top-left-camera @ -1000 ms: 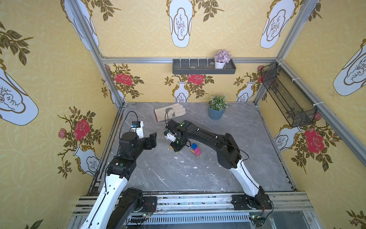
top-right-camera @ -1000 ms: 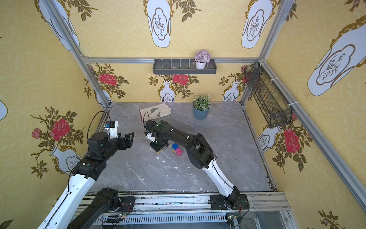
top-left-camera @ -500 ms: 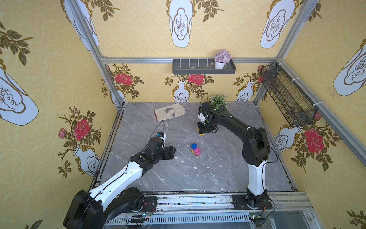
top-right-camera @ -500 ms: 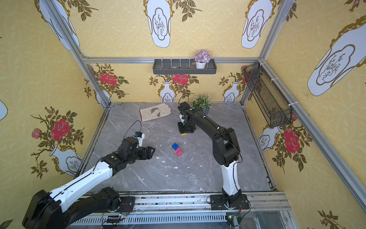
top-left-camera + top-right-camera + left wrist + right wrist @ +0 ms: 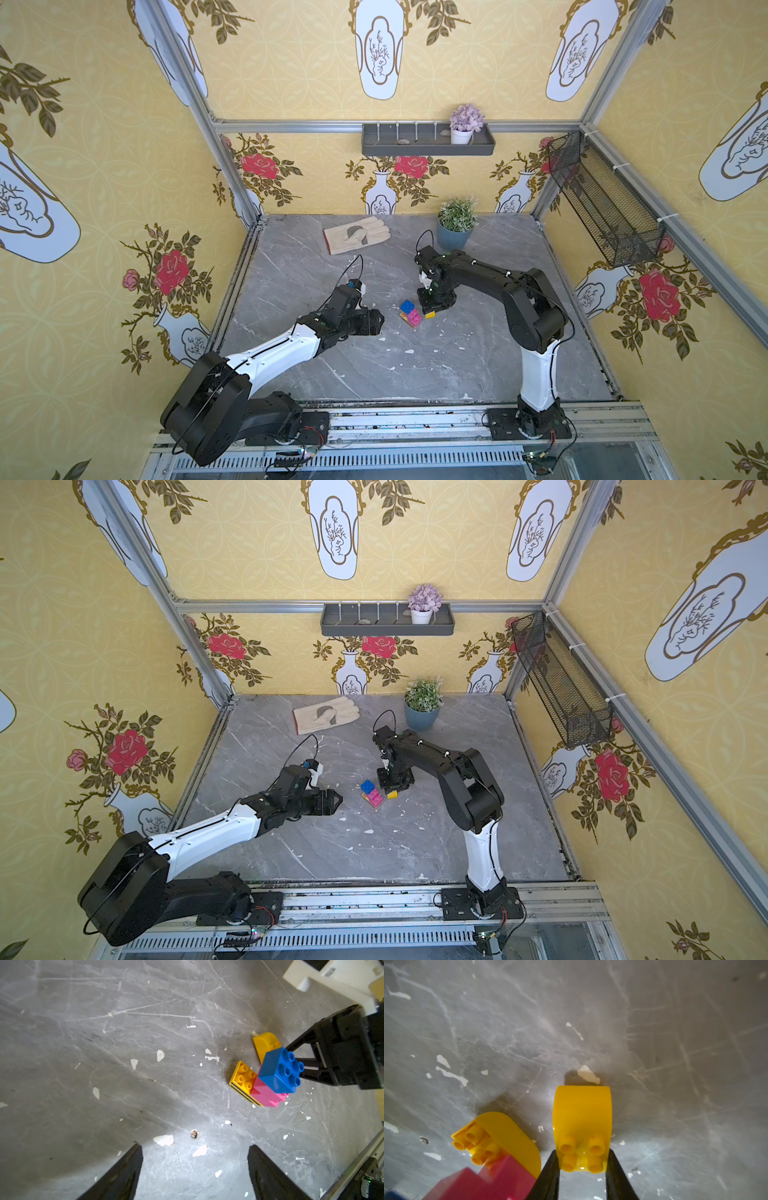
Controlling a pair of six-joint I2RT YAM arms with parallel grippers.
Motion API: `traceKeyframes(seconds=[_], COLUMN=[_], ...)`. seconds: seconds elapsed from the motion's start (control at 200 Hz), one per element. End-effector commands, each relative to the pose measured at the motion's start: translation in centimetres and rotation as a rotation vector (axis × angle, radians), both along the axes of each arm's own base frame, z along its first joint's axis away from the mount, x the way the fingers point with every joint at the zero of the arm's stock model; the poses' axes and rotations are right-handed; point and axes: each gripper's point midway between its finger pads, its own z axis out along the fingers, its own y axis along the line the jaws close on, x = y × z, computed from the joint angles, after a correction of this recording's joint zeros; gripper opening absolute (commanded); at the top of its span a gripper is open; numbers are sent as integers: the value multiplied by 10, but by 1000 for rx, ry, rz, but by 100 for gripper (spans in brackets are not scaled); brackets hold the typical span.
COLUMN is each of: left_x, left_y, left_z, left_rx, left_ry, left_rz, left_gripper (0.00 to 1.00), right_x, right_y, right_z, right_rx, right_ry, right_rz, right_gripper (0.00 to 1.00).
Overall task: Assemble the letter s with lego
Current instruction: Adjust the lego brick at the center of the board.
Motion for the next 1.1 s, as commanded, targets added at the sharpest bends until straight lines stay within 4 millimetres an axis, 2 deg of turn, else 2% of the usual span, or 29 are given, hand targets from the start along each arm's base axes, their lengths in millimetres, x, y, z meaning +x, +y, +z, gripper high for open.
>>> traceKeyframes(seconds=[0.0,0.19,0.37,0.39,0.435,0.525,0.68,0.865,0.88,0.935,1.095], left_x=[-3,-2,-6,0,0,-1,-3,-11,-16,-20,-15], left_y=[0,10,16,24,26,28,26,25,18,12,-2], left_z=[3,9,15,15,18,19,14,-23,-26,-37,-57], left_rx=[-6,-1,6,7,9,12,-2,50,56,67,96], left_ry=[0,-6,-17,-18,-24,-25,-8,83,88,116,155], left_rz=[-16,3,10,39,42,39,44,48,20,6,-8], left_gripper=[82,82,82,82,82,82,82,81,81,81,81], right_x=[-4,-32,-66,-70,-75,-80,-77,-60,-59,-53,-38], right_y=[14,27,52,54,55,45,8,-20,-20,-25,-38], right_z=[-3,-6,-4,-3,-2,2,5,22,24,32,53], right_rx=[18,8,50,52,54,56,41,62,64,71,87], right_ry=[2,39,81,83,85,83,73,14,10,-11,-69], right_rz=[-7,1,-11,-11,-25,-57,-103,-114,-112,-111,-132], right_gripper=[28,28,28,28,28,28,28,28,28,28,28])
